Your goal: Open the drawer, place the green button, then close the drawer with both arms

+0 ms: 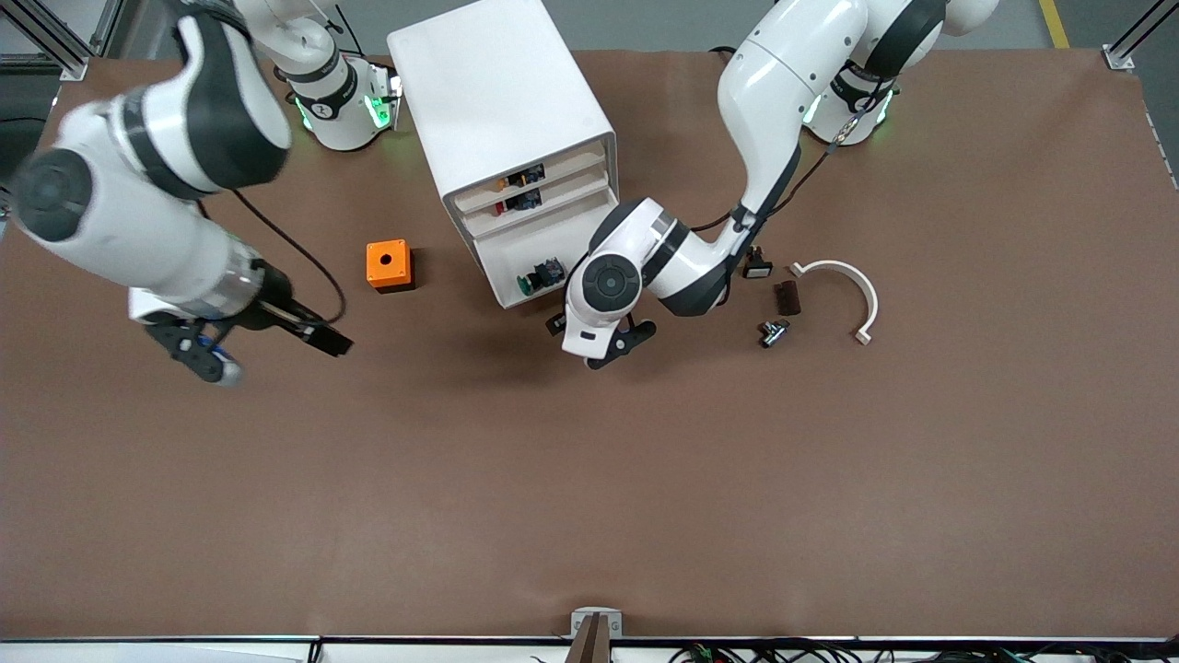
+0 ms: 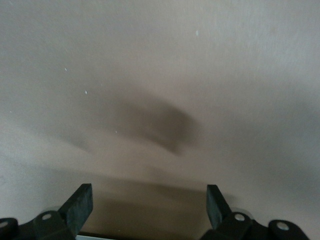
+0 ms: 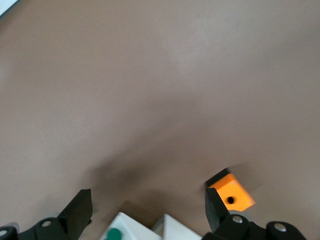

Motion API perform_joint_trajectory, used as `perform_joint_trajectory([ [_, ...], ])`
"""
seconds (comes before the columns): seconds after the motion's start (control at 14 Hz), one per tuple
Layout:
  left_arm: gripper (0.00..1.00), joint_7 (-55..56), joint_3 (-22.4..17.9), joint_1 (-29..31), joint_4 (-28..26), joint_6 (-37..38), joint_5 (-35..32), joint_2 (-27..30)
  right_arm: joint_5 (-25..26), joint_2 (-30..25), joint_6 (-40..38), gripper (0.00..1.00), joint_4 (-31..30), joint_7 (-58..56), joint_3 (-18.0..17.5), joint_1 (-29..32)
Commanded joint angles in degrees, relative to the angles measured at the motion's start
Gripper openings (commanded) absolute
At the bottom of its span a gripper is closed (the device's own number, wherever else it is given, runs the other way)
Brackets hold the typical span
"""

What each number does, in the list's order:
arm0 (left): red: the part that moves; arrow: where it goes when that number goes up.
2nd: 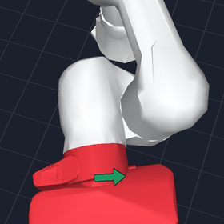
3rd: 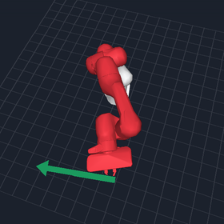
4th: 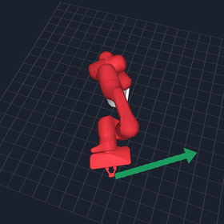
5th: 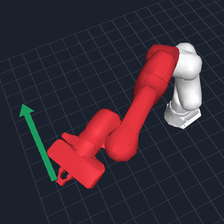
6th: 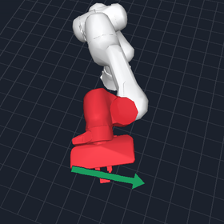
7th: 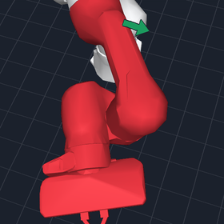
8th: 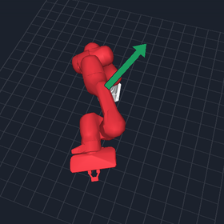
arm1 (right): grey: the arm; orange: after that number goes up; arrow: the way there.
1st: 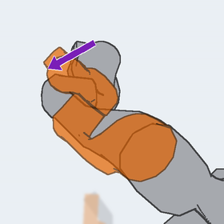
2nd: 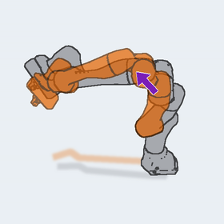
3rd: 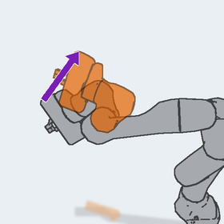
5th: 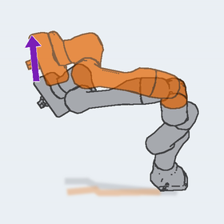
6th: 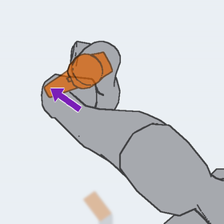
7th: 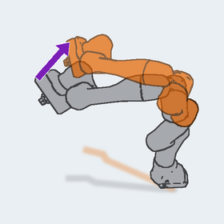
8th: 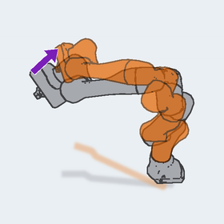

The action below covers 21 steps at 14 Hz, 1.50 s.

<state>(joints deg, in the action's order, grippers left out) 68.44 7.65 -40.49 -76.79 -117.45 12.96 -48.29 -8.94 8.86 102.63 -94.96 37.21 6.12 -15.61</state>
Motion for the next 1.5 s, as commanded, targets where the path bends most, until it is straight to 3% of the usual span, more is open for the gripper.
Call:
perform_joint_trajectory([
  [0.0, 1.00, -1.6, -0.2, -2.0, -1.2, -0.2, -0.8, 0.9, 5.6, -5.6, -3.7, 1.00, -0.9, -12.1, -1.2, 3.8],
  [0.36, 1.00, -2.7, 4.4, -3.1, -1.6, 0.3, -0.4, 0.8, 8.0, -11.9, -7.4, 1.00, -1.0, -18.4, -1.1, 6.8],
  [0.79, 1.00, -2.9, 10.3, -3.2, -1.8, 1.1, 0.2, -0.5, 7.7, -12.3, -7.8, 1.00, -0.8, -29.7, -0.8, 10.7],
  [1.07, 1.00, -2.7, 10.5, -2.8, -1.5, 2.1, 0.8, -0.6, 7.9, -13.1, -9.2, 1.00, -1.2, -30.0, -0.8, 10.9],
  [1.43, 1.00, -2.7, 9.8, 8.2, -1.2, 2.3, -4.5, 3.0, 7.8, -12.7, -8.0, 1.00, -1.2, -30.4, -2.4, 15.2],
])
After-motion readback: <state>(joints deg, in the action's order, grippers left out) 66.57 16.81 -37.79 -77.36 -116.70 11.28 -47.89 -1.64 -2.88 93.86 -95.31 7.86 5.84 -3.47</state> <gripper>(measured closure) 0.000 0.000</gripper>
